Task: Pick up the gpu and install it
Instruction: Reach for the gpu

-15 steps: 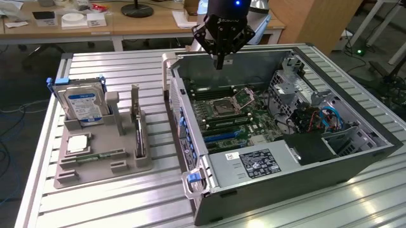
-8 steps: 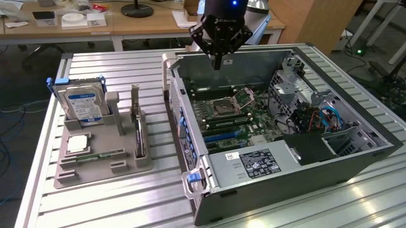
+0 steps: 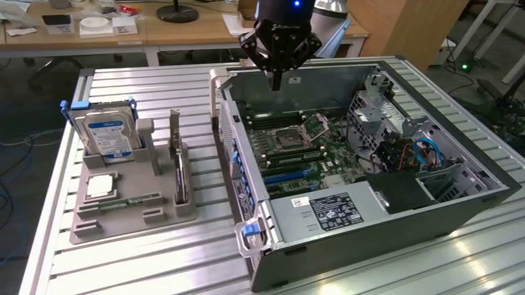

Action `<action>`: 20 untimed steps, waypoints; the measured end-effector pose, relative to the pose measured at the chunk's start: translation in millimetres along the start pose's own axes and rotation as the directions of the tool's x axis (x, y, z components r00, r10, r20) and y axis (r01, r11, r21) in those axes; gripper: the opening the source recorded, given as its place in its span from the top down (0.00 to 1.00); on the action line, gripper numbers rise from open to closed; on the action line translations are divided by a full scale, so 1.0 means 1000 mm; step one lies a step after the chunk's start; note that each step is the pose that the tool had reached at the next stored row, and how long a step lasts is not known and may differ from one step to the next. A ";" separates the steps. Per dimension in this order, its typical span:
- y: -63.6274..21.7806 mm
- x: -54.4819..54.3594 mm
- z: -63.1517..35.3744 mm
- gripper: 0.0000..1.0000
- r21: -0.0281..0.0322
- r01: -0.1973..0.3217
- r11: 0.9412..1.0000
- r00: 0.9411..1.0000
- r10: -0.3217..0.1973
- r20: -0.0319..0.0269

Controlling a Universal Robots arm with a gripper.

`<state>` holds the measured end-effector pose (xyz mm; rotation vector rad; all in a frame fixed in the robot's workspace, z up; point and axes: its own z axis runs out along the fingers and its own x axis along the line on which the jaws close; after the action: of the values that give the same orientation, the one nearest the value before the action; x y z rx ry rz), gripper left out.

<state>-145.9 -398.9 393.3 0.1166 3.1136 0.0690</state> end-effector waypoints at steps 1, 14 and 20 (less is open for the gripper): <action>0.0000 0.001 -0.0001 0.89 0.000 0.000 1.000 1.000 0.000 0.000; -0.0012 0.014 -0.0004 0.89 0.000 0.000 1.000 1.000 0.000 0.000; -0.0017 0.020 -0.0006 0.89 0.000 0.000 1.000 1.000 0.000 0.000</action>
<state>-166.3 -399.1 393.3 0.1165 3.1136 0.0689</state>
